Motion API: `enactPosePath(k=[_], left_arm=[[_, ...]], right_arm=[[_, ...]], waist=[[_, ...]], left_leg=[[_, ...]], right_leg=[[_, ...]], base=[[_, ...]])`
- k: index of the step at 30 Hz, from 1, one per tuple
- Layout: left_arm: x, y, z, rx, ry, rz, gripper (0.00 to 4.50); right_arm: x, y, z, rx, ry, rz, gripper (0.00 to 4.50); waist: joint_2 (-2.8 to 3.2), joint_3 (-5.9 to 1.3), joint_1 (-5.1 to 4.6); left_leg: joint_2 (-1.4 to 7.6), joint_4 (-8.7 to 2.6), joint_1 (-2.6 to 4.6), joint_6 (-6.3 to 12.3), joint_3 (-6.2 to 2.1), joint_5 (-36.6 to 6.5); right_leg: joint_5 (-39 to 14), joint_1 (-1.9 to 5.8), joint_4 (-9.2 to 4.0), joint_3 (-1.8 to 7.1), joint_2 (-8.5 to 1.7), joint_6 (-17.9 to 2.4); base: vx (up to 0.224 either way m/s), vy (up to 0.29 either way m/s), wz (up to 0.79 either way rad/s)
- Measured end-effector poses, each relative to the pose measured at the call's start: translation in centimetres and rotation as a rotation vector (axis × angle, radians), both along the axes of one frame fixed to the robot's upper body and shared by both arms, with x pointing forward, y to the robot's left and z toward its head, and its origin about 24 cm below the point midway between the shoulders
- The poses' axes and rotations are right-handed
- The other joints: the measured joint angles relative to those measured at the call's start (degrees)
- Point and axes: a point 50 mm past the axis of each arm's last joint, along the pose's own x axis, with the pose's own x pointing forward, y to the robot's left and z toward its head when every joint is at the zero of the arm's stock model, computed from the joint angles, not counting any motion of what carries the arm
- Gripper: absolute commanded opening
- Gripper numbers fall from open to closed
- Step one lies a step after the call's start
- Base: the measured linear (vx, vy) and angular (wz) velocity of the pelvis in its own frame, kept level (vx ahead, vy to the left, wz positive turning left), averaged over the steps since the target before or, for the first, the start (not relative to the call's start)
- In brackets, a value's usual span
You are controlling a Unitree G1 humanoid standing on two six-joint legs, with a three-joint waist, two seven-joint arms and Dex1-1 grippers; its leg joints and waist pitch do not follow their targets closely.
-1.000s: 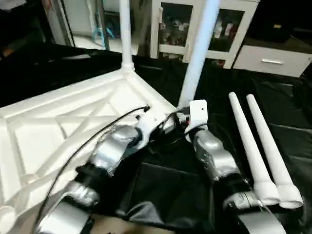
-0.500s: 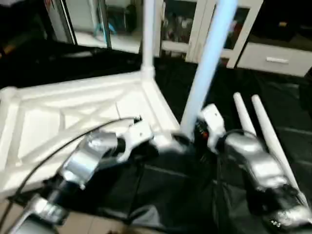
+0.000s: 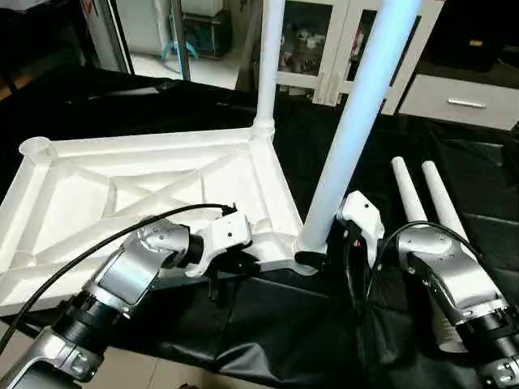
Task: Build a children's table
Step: Rotate leg to tighten
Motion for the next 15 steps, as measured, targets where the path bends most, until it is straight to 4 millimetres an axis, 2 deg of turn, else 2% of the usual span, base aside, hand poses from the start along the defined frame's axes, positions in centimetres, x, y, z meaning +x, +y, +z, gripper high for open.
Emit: enactPosePath(k=[1,3,7,9,11,15], left_arm=[[-0.01,0.03,0.00,0.001,0.002,-0.001,0.00],[-0.01,0.04,0.00,0.002,0.002,-0.001,0.00],[-0.01,0.11,0.01,0.003,0.003,-0.001,0.00],[0.00,0.13,0.02,0.004,0.004,0.000,0.00],[0.00,0.13,0.02,0.004,0.004,0.000,0.00],[0.02,0.18,0.02,0.004,0.006,0.003,0.00]], right_arm=[[-0.02,0.00,-0.02,0.000,0.003,0.003,4.27],[-0.02,0.02,-0.04,0.002,0.005,0.004,4.27],[-0.03,0.15,-0.19,0.010,0.012,0.004,3.88],[-0.06,0.23,-0.21,0.014,0.015,0.008,3.84],[-0.09,0.25,-0.22,0.016,0.017,0.014,3.50],[-0.13,0.42,-0.27,0.024,0.023,0.022,3.29]], waist=[[0.00,0.00,0.00],[0.00,0.00,0.00],[0.00,0.00,-0.01],[0.00,0.00,-0.01],[0.00,0.00,-0.01],[0.00,0.00,-0.01]], left_leg=[[0.00,0.00,0.00,0.00,0.00,0.00],[0.00,0.00,0.01,0.00,0.00,0.00],[0.00,0.00,0.02,0.00,0.00,0.00],[0.00,0.01,0.02,0.00,0.00,0.00],[0.00,0.02,0.03,0.00,0.00,0.01],[0.00,0.02,0.03,0.00,0.00,0.01]], right_leg=[[0.00,0.01,0.00,0.00,0.00,0.00],[0.00,0.01,0.01,0.00,0.00,0.00],[0.00,0.02,0.02,0.00,0.00,0.00],[0.00,0.02,0.03,0.00,0.00,0.00],[0.00,0.02,0.04,0.01,0.00,0.00],[0.00,0.02,0.06,0.01,0.00,0.00]], base=[[0.000,0.000,0.00],[0.000,0.000,0.00],[0.000,0.000,0.00],[0.000,0.000,0.00],[0.000,0.000,0.00],[0.000,0.000,0.00]])
